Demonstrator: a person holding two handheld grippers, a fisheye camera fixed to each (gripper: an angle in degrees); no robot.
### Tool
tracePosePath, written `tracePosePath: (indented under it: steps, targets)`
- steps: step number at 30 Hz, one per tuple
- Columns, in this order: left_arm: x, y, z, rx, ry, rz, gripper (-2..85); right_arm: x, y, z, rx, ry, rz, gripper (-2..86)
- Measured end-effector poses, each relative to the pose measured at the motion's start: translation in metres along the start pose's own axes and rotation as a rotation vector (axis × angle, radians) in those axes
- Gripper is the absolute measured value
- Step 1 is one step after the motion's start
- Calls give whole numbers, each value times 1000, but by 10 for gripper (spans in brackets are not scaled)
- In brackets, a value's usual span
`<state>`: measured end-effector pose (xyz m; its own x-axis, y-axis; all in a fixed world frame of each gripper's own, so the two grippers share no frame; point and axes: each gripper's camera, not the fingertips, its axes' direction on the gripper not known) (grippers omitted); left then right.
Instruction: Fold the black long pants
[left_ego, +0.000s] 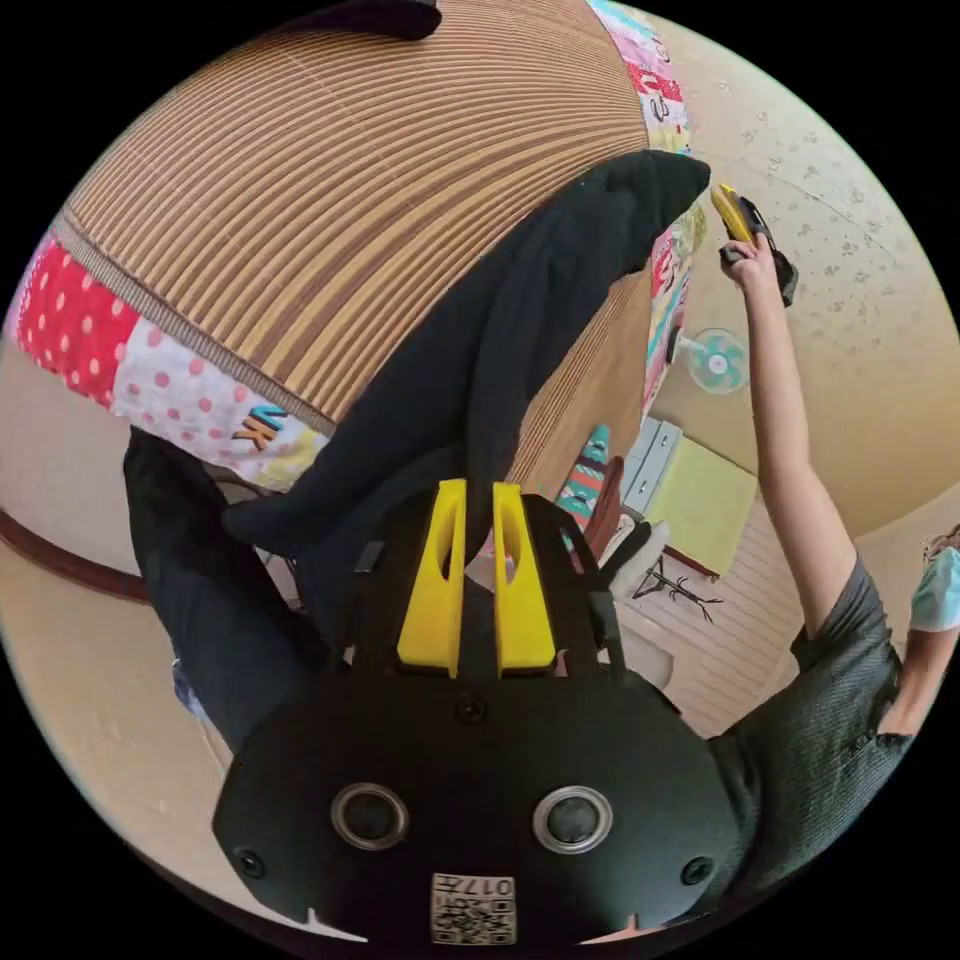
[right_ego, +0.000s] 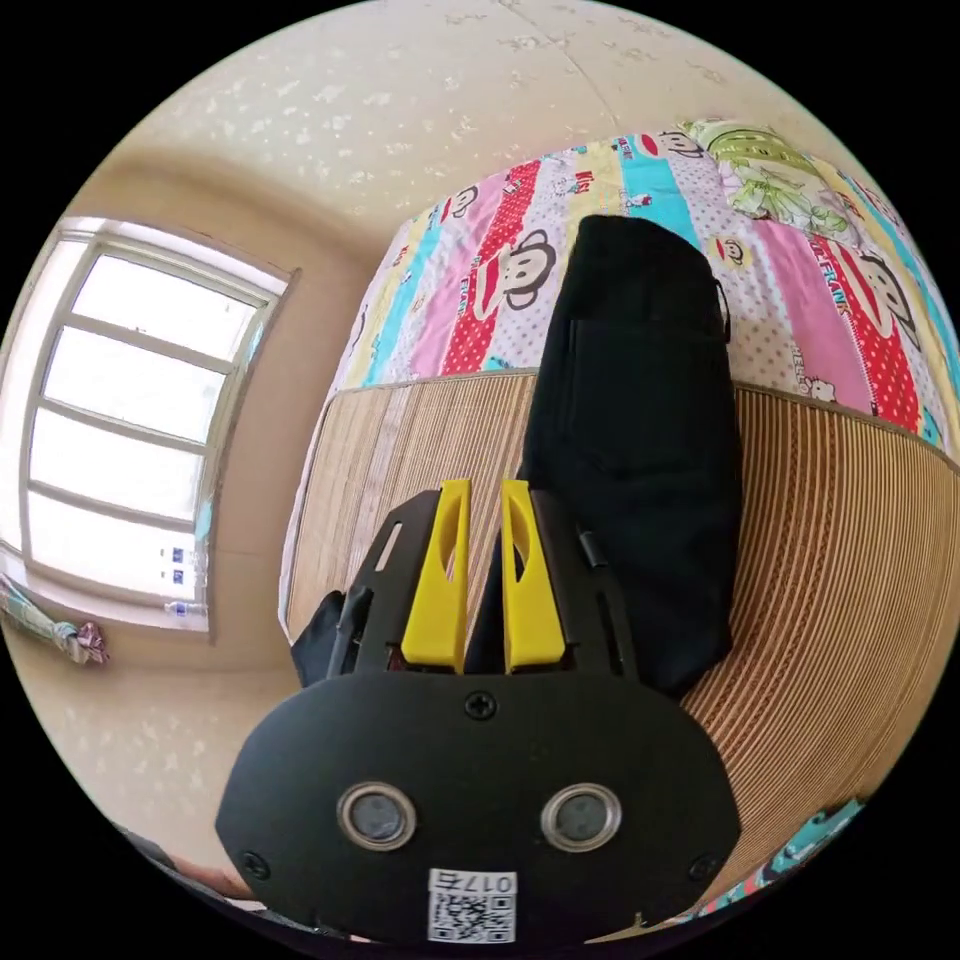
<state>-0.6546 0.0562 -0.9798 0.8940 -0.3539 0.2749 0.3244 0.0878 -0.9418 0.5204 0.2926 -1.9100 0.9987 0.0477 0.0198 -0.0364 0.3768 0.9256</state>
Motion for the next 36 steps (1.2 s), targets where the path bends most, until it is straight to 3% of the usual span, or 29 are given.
tracePosePath:
  steps: [4,6,10,12,16,21,26,30,33,36]
  targets:
    - [3,-17,-8,-140,17,97,51,2,122,6,-123,148,-179,74]
    - [15,-21,-8,-235,-31,170,50,18,183,15,-227,157,-142,84]
    - [33,-21,-8,-321,-82,235,45,51,291,34,-288,-112,97,99]
    - [46,-18,-7,-399,55,303,39,68,308,37,-206,-213,240,106]
    - [59,-8,-12,-452,230,363,37,111,278,31,147,-420,447,122]
    - [73,-5,-13,-438,-18,393,37,156,168,28,332,-298,465,118]
    - [73,-1,-10,-441,19,398,37,167,74,33,202,-144,396,36]
    - [73,9,-10,-426,79,416,37,143,65,-5,270,28,318,27]
    - [55,6,-1,-381,-43,293,41,153,60,12,179,161,307,37]
    - [43,8,8,-373,-46,238,50,173,75,31,100,79,348,64]
